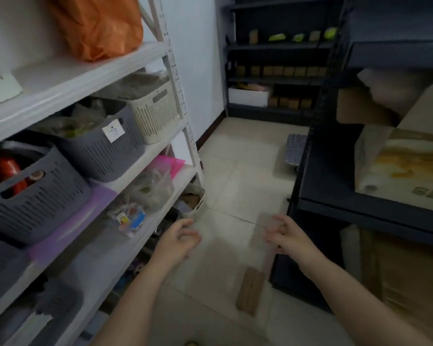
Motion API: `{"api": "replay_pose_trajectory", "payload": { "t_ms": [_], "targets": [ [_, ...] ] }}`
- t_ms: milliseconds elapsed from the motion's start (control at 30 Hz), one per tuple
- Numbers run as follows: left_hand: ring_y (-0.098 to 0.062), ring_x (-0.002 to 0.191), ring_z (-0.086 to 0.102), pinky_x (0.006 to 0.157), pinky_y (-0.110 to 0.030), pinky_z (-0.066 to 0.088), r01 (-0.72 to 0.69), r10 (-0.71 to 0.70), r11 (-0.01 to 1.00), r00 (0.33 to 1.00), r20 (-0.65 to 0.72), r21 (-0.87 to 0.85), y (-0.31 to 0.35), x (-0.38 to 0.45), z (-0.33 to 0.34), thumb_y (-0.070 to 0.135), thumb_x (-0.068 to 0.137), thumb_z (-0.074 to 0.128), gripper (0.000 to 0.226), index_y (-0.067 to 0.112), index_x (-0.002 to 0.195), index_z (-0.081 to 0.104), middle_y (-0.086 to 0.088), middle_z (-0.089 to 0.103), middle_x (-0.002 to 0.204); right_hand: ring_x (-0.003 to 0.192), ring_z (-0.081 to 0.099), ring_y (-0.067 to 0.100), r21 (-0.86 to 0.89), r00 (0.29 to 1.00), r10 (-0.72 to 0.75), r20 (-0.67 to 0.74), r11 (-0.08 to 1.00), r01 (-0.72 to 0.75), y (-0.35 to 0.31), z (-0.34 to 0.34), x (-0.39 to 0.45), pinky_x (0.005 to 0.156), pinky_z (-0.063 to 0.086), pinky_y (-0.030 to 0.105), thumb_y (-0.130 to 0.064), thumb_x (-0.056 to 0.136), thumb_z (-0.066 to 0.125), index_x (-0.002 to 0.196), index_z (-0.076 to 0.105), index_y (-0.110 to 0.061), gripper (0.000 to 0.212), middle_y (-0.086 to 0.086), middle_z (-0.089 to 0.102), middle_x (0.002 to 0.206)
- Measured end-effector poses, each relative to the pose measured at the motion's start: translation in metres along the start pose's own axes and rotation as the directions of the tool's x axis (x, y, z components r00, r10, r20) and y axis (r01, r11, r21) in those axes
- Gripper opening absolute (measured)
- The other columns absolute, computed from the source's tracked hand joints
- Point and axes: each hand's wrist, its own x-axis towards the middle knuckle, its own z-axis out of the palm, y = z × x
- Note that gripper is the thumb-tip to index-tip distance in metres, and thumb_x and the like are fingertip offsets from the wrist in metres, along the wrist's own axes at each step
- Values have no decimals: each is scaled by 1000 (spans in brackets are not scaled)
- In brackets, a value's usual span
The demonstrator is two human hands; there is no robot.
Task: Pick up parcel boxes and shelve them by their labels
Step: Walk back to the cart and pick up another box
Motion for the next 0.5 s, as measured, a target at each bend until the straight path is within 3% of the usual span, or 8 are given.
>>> {"api": "replay_pose_trajectory", "payload": {
  "t_ms": [67,133,300,400,500],
  "targets": [
    [-19,90,60,66,-28,47,-9,8,1000,998,61,14,0,24,-3,15,83,62,39,22,120,51,-2,64,107,108,56,24,12,998,12,-66,1000,-11,2,7,10,93,46,40,-11,84,63,137,36,-15,60,11,58,118],
    [-17,90,58,62,-23,44,-33,27,999,990,141,40,1,48,-6,12,83,61,40,19,122,52,-4,63,106,112,55,26,40,991,32,-130,999,-27,4,15,17,96,44,41,-11,84,63,137,36,-15,60,15,57,124],
    [-19,101,59,83,-31,45,-102,55,985,948,313,139,-6,93,-5,12,83,62,38,21,119,52,-1,64,102,98,55,19,116,961,77,-267,992,-48,26,36,27,76,46,29,-11,82,66,136,38,-13,61,14,58,122],
    [-18,91,57,73,-26,43,-121,51,980,921,386,160,-22,116,10,8,84,61,40,12,122,51,2,62,89,95,56,17,149,943,137,-305,984,-94,52,42,37,83,45,30,-13,82,67,137,38,-13,62,11,58,119],
    [-16,85,57,65,-20,42,-138,39,969,902,431,203,-54,143,39,9,84,61,37,14,119,52,1,62,90,96,56,16,147,923,170,-345,981,-125,92,43,55,89,44,30,-15,81,68,135,39,-14,61,7,59,112]
  ]
}}
